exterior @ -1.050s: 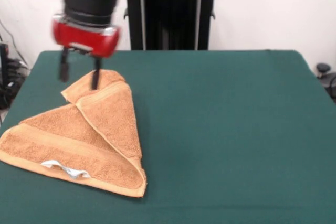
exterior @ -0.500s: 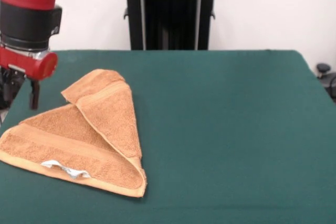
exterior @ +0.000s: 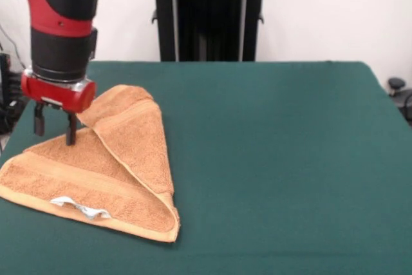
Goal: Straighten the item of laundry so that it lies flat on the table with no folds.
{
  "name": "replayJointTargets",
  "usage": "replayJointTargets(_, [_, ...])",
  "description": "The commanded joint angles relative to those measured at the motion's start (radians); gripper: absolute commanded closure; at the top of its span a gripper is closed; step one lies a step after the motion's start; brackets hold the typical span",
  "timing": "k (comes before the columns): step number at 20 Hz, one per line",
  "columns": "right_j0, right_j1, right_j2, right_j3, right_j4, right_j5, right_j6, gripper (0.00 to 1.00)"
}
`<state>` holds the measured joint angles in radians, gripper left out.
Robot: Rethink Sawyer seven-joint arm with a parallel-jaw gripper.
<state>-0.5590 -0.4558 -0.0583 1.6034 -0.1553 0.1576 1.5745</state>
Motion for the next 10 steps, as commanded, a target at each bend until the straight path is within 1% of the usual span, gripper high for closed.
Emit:
replayJointTargets(1, [0.053, 0.005, 0.100, 0.146, -0.027, -0.043, 0.158, 0.00])
replayJointTargets(5, [0.060, -0.038, 0.087, 0.182, -0.025, -0.023, 0.157, 0.00])
replayJointTargets(10, [0.045, -0.077, 0.097, 0.192, -0.020, 0.034, 0.123, 0.00])
